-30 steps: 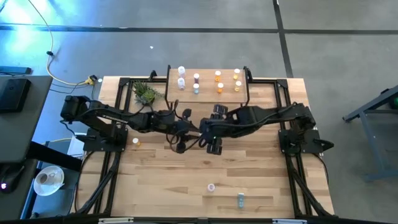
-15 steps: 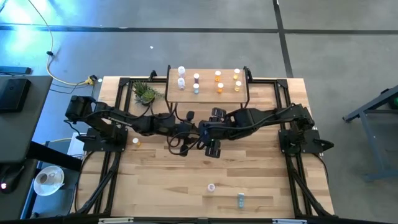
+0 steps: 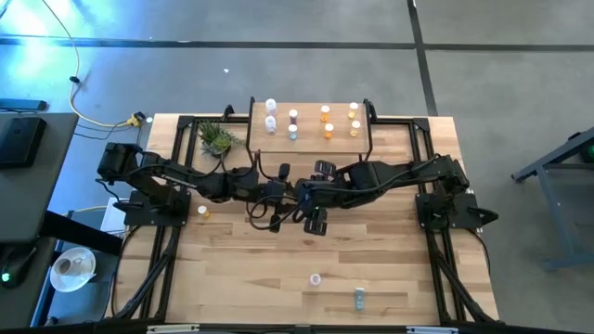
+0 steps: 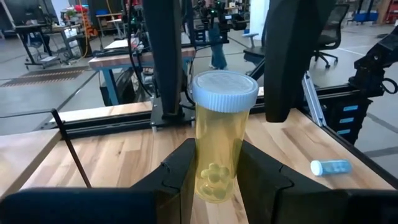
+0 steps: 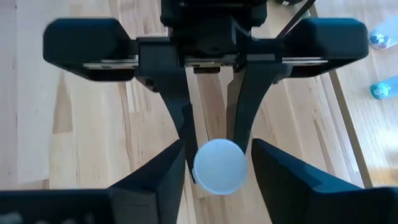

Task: Pick and place medicine bottles onto shelf by color
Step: Put the yellow pill bottle on the shelf aligned with the yellow pill bottles

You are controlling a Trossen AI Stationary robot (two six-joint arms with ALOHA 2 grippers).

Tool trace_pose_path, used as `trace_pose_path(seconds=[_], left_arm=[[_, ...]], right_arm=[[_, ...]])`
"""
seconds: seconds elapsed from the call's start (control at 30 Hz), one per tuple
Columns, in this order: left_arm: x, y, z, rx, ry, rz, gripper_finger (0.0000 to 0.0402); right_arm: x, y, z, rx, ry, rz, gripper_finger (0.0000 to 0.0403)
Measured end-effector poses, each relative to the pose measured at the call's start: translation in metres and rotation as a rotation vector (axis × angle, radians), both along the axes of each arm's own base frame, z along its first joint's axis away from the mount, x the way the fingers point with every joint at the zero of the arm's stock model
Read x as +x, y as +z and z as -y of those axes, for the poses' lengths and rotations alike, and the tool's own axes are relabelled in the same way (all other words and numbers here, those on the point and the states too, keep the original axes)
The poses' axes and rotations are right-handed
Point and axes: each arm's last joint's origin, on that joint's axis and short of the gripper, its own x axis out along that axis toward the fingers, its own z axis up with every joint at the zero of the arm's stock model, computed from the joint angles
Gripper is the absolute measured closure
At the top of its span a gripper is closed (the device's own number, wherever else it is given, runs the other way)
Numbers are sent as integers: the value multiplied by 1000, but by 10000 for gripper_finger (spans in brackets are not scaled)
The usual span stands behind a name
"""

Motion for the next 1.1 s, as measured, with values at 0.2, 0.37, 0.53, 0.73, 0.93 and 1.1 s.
trace_pose_path(seconds=[0.2, 0.37, 0.53, 0.73, 0.93, 1.1], left_arm=[[0, 0, 0, 1, 2, -1, 312], [0, 0, -1, 2, 5, 0, 312], [0, 0, -1, 2, 5, 2, 312], [0, 0, -1, 2, 5, 2, 301], [0, 1, -1, 2, 15, 7, 245], [0, 0, -4, -16, 103, 1, 203]], right_arm=[[0, 0, 0, 1, -2, 2, 277], [0, 0, 0, -1, -3, -2, 296], [0, 0, 0, -2, -3, -1, 295], [-1, 0, 0, -2, -4, -2, 294], [-1, 0, 1, -24, -12, -3, 293], [-2, 1, 2, -48, -17, 2, 293]])
